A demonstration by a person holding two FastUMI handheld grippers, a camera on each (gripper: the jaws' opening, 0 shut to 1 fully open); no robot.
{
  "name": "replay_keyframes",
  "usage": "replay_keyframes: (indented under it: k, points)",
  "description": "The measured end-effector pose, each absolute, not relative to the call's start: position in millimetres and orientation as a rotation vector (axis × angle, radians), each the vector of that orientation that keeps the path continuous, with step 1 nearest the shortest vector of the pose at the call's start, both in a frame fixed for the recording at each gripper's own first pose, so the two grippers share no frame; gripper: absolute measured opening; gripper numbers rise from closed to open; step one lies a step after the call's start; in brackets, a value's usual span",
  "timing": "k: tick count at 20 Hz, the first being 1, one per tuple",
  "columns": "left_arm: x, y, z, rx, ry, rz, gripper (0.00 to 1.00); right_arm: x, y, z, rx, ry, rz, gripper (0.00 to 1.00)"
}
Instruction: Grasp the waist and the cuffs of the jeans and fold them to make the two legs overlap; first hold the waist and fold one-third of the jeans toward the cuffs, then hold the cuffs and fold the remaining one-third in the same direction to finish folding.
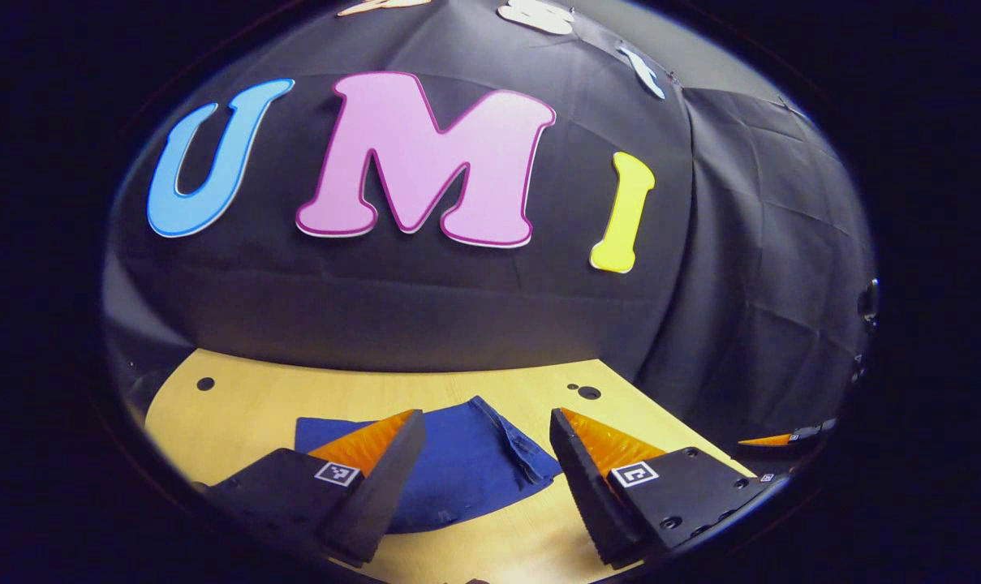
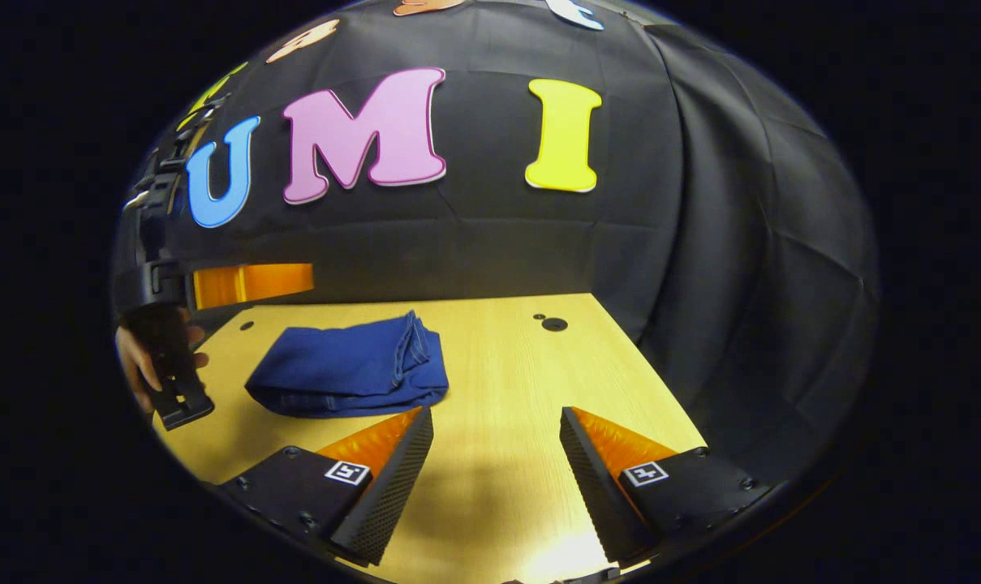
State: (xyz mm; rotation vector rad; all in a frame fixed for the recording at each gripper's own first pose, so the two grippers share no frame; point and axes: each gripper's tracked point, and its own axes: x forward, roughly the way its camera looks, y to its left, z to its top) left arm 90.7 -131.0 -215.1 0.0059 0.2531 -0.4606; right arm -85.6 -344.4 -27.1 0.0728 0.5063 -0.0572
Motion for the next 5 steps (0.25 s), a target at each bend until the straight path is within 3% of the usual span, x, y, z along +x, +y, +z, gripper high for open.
replay_keyframes:
  k: [5]
  points:
    - [37, -56, -170, 0.006, 0.192, -0.403, 0.96, -102, -315, 40, 0.082, 0.410, -0.049, 0.96]
